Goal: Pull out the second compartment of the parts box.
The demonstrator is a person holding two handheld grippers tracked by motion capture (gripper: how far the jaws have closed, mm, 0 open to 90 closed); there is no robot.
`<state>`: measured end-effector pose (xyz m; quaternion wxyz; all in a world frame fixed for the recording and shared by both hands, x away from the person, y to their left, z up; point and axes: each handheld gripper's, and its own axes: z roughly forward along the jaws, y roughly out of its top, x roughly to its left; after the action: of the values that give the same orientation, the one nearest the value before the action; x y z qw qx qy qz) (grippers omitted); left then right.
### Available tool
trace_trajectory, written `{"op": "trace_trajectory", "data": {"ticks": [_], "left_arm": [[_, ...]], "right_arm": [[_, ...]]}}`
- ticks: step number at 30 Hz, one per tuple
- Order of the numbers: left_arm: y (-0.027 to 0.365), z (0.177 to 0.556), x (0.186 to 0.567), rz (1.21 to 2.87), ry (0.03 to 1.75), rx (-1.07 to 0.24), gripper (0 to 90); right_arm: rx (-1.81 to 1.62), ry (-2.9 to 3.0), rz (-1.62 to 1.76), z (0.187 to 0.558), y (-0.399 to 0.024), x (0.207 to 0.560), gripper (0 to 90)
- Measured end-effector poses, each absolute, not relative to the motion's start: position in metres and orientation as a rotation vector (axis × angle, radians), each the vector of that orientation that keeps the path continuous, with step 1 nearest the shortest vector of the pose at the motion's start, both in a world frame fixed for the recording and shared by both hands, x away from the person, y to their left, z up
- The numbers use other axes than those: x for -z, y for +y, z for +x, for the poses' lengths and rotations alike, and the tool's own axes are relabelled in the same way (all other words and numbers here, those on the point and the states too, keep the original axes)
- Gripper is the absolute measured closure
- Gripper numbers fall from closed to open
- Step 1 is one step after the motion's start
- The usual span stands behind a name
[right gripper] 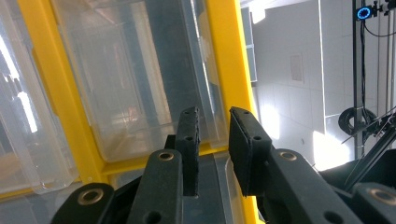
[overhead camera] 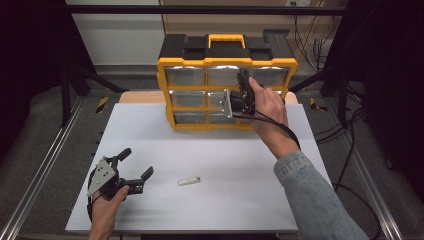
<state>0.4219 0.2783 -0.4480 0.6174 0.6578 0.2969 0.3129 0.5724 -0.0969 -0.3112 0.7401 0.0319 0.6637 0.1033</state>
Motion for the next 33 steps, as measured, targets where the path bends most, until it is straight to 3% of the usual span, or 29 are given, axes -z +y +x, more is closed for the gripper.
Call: {"op": "trace_trajectory", "data": {"ticks": [33], "left_arm": [[0.2794,0.4223,0.4484,1.514,0.689,-0.717,1.6]], "right_arm": [[-0.128,1.396,0.018,0.5829,-0.0921,0.3169,80.5]]}}
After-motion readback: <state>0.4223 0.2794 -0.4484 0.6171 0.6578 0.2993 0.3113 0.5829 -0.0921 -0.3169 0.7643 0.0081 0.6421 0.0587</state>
